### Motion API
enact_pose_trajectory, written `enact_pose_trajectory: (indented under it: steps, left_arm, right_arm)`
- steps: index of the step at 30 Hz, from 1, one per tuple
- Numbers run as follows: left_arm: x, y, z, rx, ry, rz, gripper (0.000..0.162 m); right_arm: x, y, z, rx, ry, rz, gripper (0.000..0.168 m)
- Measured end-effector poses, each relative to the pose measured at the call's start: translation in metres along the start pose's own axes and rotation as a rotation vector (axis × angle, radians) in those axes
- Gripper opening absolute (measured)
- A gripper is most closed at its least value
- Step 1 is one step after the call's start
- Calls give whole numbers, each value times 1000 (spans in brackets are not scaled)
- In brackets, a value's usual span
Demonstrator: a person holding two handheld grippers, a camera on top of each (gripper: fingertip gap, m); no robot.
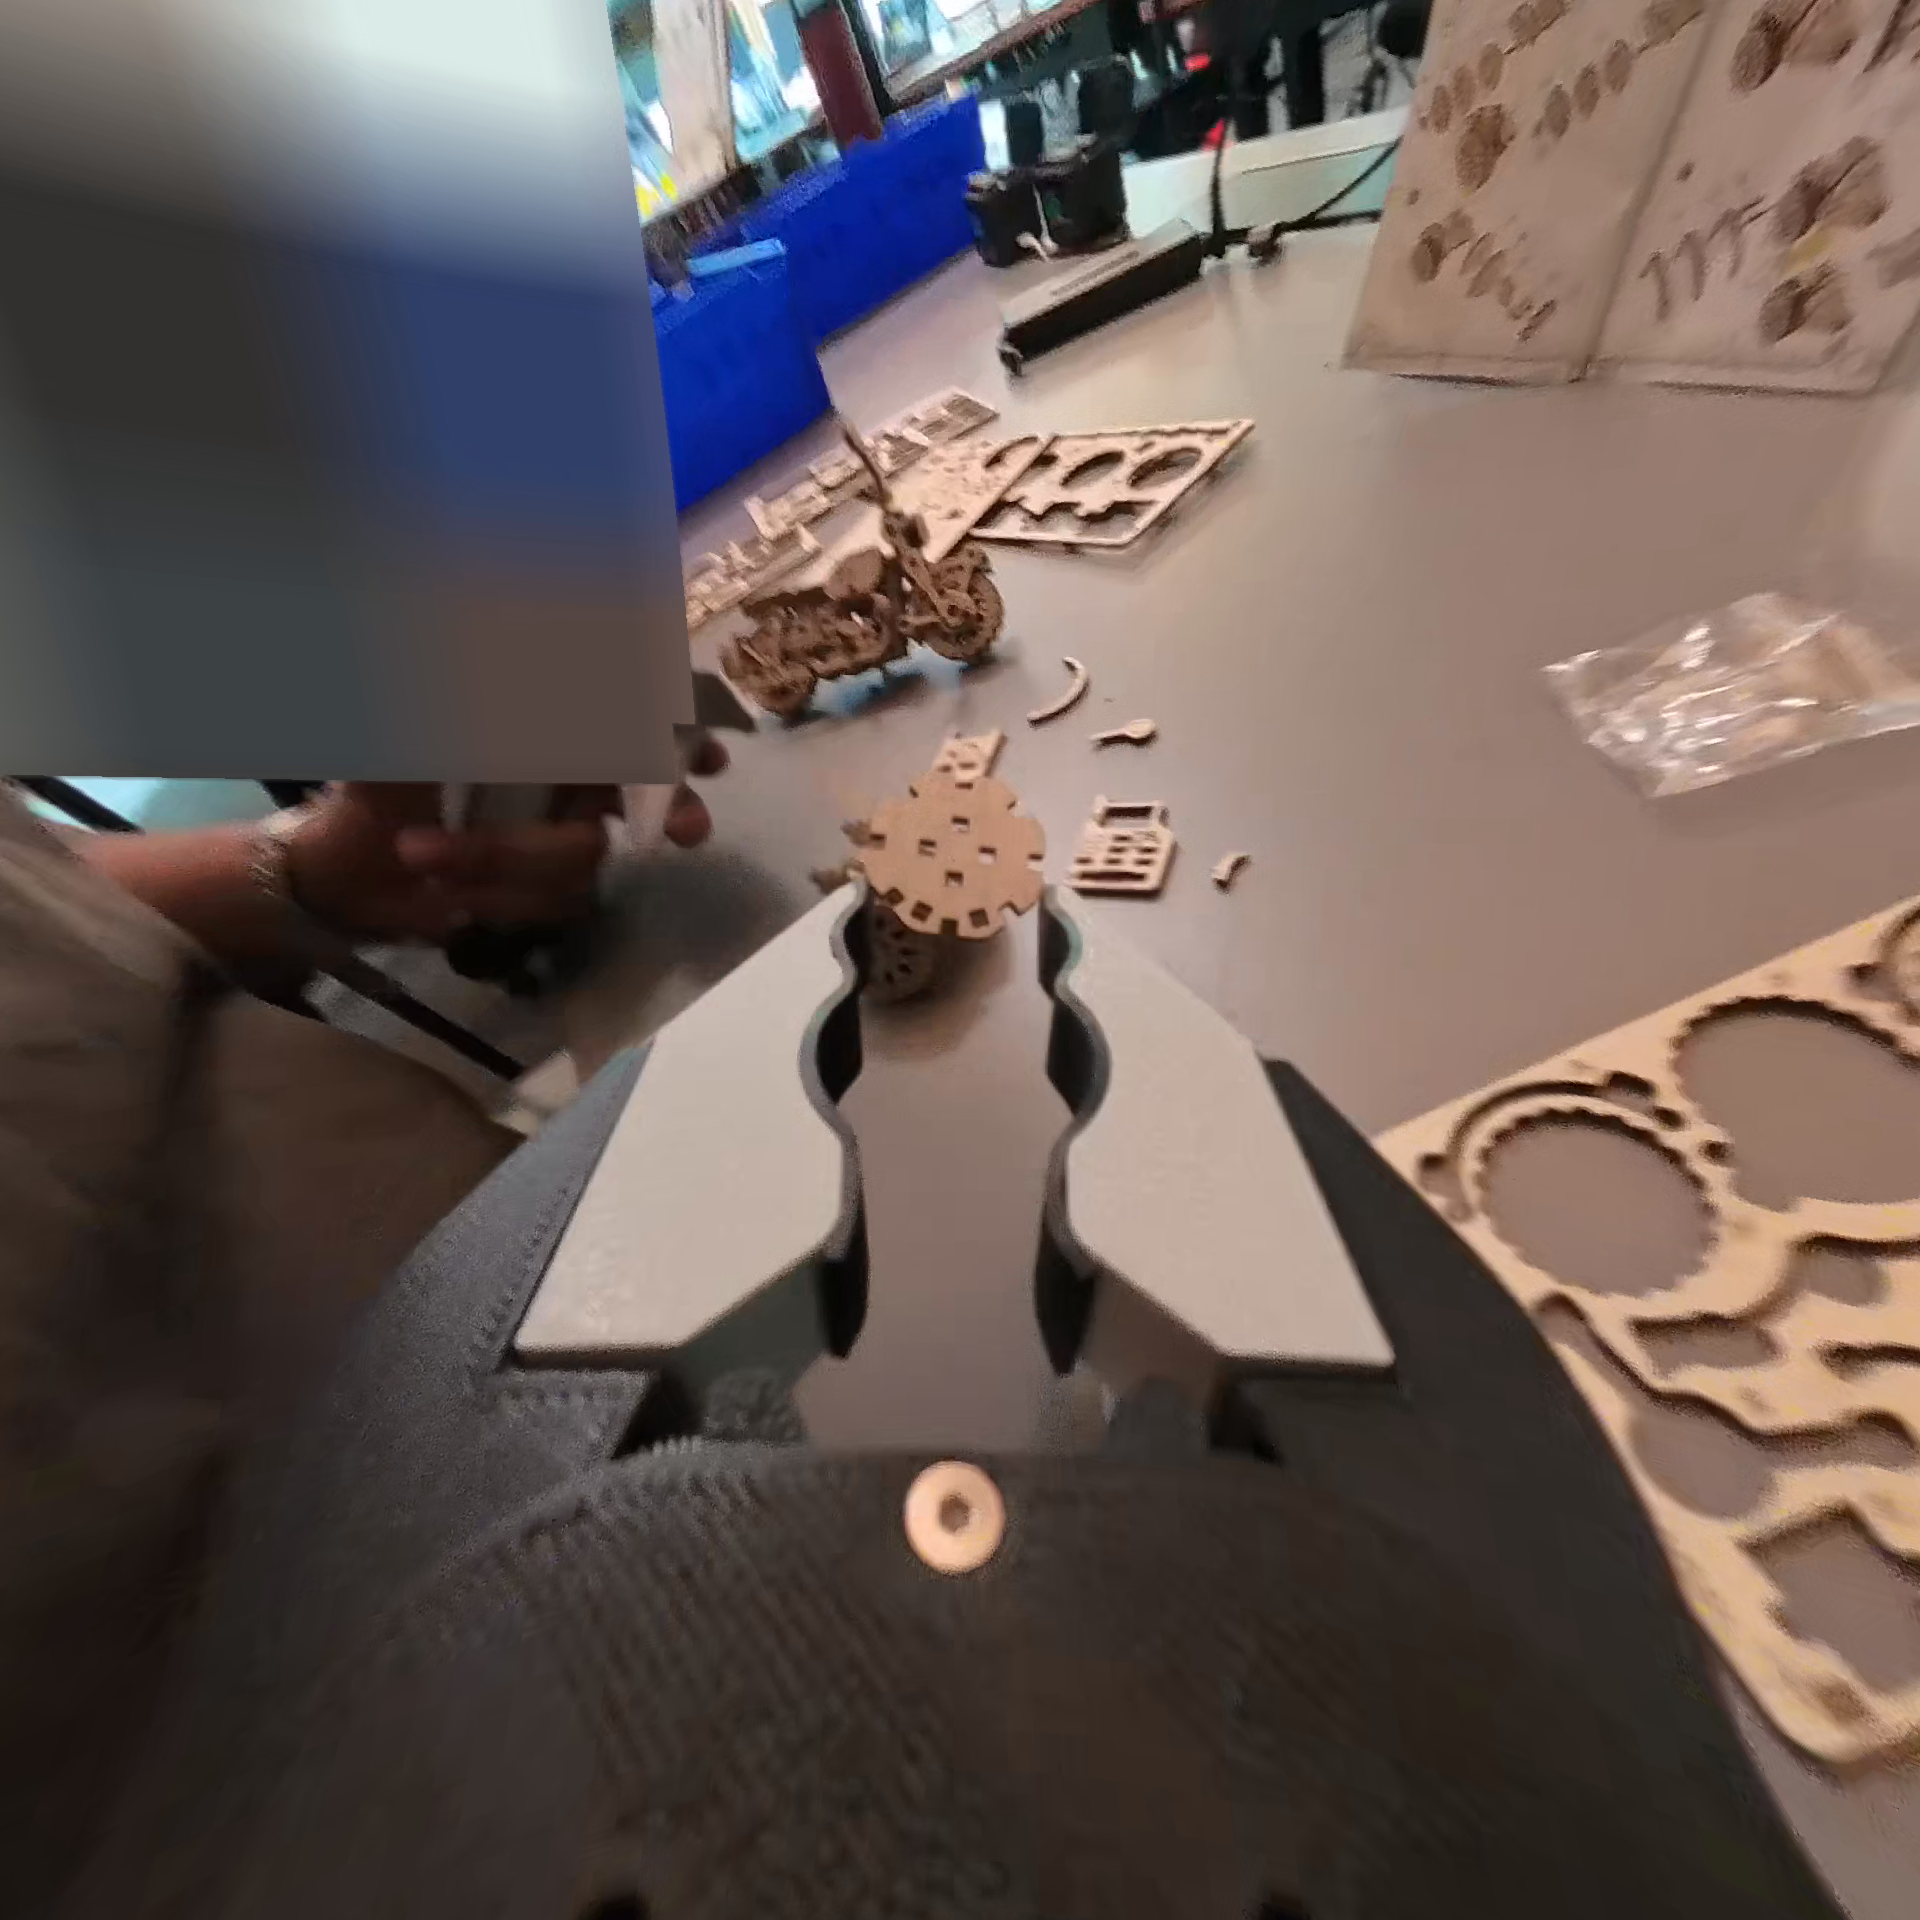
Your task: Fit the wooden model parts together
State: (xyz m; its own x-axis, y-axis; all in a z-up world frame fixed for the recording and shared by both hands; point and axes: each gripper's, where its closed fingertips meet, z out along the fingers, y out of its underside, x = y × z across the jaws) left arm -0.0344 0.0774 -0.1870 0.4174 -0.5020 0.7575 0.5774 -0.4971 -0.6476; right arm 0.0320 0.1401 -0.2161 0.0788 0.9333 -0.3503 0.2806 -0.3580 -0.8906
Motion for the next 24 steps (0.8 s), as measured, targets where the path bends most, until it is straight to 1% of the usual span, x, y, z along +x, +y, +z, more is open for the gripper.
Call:
enact_pose_trajectory:
  steps: [3, 6, 11, 14, 15, 18, 24]
  left_arm:
    - [-11, -1, -5, -9, -133, 111, 57]
    - [-24, 7, -7, -59, -249, 180, 63]
    - [-25, 33, 5, -184, -257, 154, 77]
    - [-28, 38, 8, -208, -288, 167, 81]
    - [-32, 38, 8, -208, -316, 174, 86]
    - [-35, 39, 9, -218, -338, 176, 88]
    - [-31, 39, 16, -210, -293, 151, 89]
  right_arm:
    - [6, 20, 0, -137, 76, -120, 30]
    - [-1, 28, 1, -198, 83, -173, 30]
    - [3, 32, 0, -242, 153, -235, 30]
    - [10, 37, 1, -284, 210, -268, 31]
    - [11, 40, 2, -301, 220, -277, 31]
    - [13, 46, 4, -337, 240, -292, 31]
    - [19, 46, 3, -333, 268, -280, 31]
